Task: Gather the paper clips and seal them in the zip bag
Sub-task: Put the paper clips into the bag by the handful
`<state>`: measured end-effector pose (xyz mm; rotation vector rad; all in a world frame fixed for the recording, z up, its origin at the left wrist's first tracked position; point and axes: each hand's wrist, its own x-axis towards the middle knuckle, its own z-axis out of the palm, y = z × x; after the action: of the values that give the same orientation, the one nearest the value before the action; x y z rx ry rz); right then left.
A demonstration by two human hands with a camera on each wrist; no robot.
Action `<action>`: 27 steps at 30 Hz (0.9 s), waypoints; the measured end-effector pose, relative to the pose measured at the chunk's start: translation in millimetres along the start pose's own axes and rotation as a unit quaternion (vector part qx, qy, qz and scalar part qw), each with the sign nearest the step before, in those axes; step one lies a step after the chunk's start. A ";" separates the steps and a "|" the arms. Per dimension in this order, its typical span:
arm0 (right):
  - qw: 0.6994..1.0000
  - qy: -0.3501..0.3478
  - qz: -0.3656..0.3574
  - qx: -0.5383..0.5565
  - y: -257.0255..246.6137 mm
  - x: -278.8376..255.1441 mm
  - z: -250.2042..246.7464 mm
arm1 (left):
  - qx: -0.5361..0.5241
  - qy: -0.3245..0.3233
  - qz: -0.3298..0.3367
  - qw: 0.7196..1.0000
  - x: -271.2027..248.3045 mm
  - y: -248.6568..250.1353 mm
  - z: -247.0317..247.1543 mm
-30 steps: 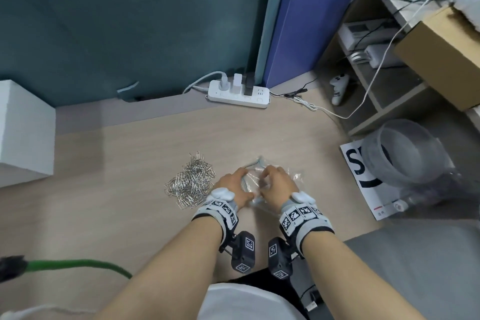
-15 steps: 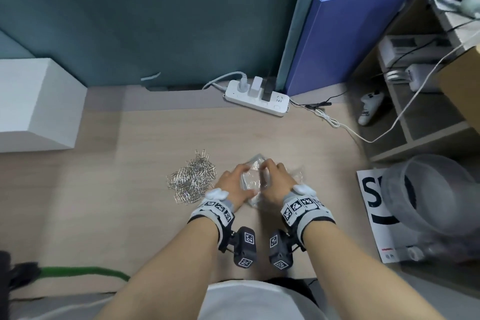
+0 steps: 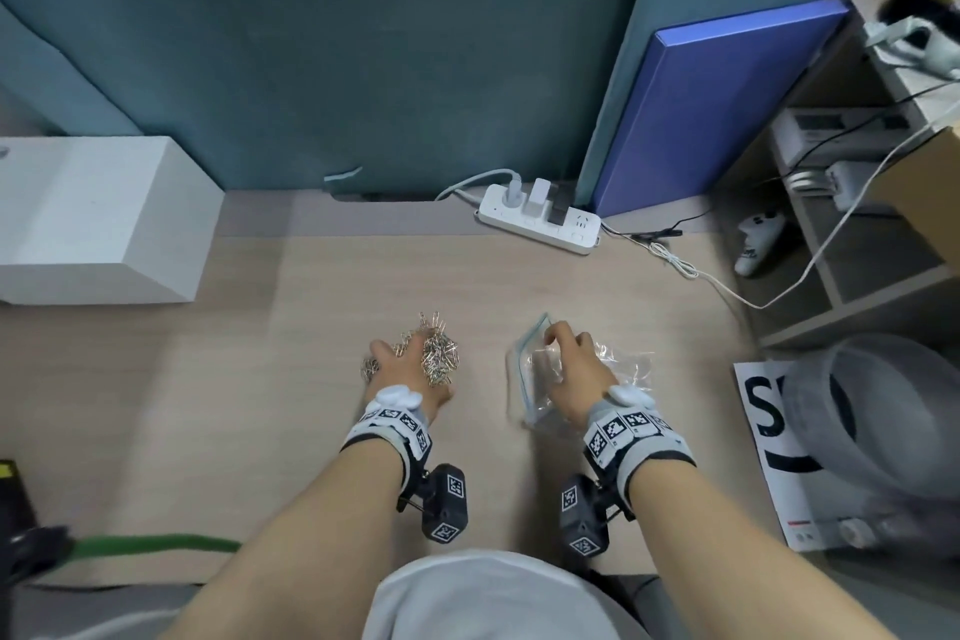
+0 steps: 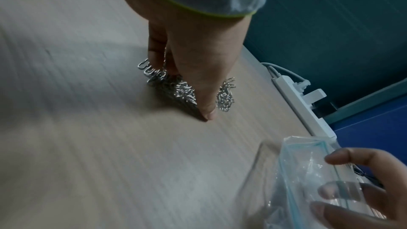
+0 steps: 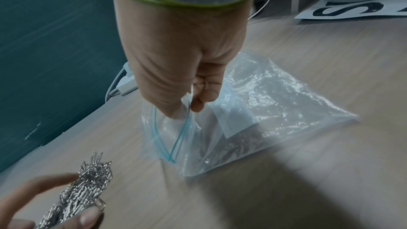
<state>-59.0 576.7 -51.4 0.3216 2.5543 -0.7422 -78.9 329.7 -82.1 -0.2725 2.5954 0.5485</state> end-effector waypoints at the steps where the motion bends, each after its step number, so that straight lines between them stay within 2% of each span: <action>1: 1.000 0.010 -0.003 0.009 -1.3 -0.7 0.9 | 0.002 -0.003 -0.002 1.000 1.5 -2.4 2.2; 4: 0.999 0.025 0.003 0.037 -2.8 -1.7 5.7 | -0.009 -0.009 0.005 1.000 6.4 -7.5 10.9; 7: 0.997 0.036 0.000 0.075 0.1 -2.9 9.0 | -0.002 -0.006 0.039 0.999 8.9 -5.5 13.1; 13: 0.993 0.048 -0.011 0.103 -2.7 -5.1 15.5 | 0.058 -0.001 0.038 0.998 15.8 -12.1 13.2; 17: 0.994 0.035 -0.006 0.105 -6.2 -6.2 14.5 | 0.060 0.007 0.039 0.997 19.4 -14.5 4.2; 22: 0.993 0.015 0.002 0.114 -9.6 -10.0 13.8 | -0.028 0.022 0.040 0.999 25.2 1.0 -8.6; 27: 0.993 0.032 0.006 0.116 -8.2 -1.9 20.2 | -0.159 0.002 0.123 0.980 14.8 47.9 -6.8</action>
<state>-52.9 558.6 -62.1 0.4419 2.5258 -1.0421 -108.0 368.5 -67.9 -0.0528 2.5539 1.0548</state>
